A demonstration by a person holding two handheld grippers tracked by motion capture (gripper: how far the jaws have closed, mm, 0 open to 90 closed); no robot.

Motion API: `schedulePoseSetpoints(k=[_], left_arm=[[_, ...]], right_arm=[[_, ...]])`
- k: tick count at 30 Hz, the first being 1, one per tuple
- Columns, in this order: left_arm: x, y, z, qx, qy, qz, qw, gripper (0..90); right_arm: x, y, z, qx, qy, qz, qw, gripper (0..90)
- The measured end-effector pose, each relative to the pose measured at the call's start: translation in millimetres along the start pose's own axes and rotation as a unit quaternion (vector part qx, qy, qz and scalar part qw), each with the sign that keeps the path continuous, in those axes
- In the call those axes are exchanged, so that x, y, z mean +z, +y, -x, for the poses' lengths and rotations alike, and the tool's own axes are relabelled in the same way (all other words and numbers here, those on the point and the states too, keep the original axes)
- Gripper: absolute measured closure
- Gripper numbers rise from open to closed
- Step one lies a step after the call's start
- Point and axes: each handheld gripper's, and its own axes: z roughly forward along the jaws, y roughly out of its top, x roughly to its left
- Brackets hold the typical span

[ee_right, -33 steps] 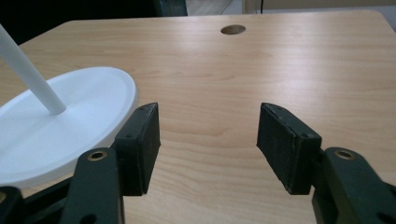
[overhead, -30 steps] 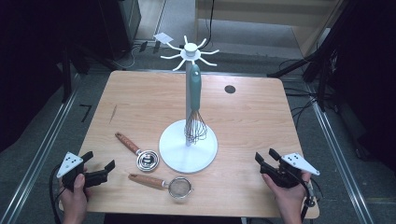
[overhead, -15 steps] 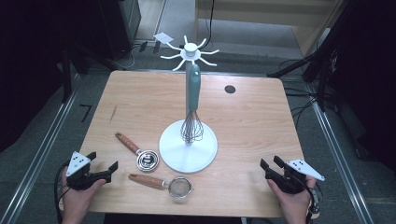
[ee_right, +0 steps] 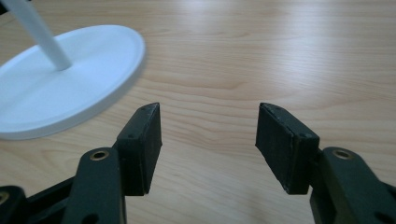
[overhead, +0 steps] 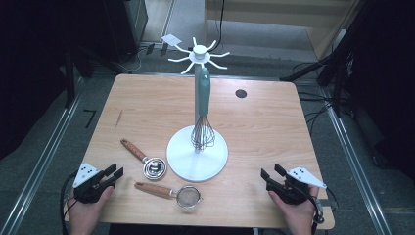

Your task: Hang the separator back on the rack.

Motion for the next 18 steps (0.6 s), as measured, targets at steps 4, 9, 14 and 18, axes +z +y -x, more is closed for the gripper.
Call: schedulePoseSetpoints(k=[4, 9, 14, 18], left_arm=[[4.4, 0.9, 7.5, -0.006, -0.024, -0.014, 0.9996, 78.8], [7.2, 0.8, 15.1, -0.006, -0.031, -0.042, 0.9986, 86.1], [7.2, -1.7, 17.8, -0.01, -0.04, -0.061, 0.9972, 88.6], [9.5, -3.0, 22.1, -0.008, -0.048, -0.074, 0.9961, 88.9]], right_arm=[[5.5, 1.2, -21.8, -0.025, 0.021, -0.006, 0.9995, 42.2], [11.5, 1.2, -40.8, -0.043, 0.042, -0.014, 0.9981, 43.6], [14.6, 0.9, -53.6, -0.053, 0.063, -0.02, 0.9964, 45.0], [15.8, 1.4, -64.4, -0.054, 0.078, -0.023, 0.9952, 46.1]])
